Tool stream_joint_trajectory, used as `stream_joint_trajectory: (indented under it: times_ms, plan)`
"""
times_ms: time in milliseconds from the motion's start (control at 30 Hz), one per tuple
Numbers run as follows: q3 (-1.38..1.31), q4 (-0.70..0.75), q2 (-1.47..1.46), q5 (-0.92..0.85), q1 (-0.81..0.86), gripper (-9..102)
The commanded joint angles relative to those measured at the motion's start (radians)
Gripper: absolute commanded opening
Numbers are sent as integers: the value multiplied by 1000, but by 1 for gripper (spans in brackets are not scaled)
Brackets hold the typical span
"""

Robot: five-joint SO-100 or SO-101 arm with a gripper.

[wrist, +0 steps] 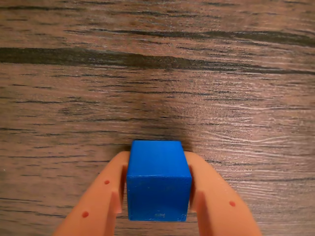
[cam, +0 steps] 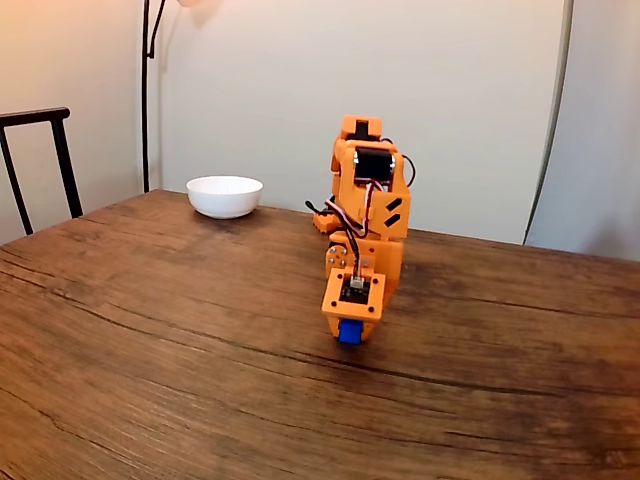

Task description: Grasp the cube and drop it in the bowl

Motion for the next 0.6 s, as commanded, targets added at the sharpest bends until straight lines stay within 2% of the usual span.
stream_joint_trajectory:
  times_ms: [0,333,567]
  plan:
    - [-101,67,31,29,25,4]
    - [-457,443,28,92,109,4]
    - [-518,457,29,158,175,4]
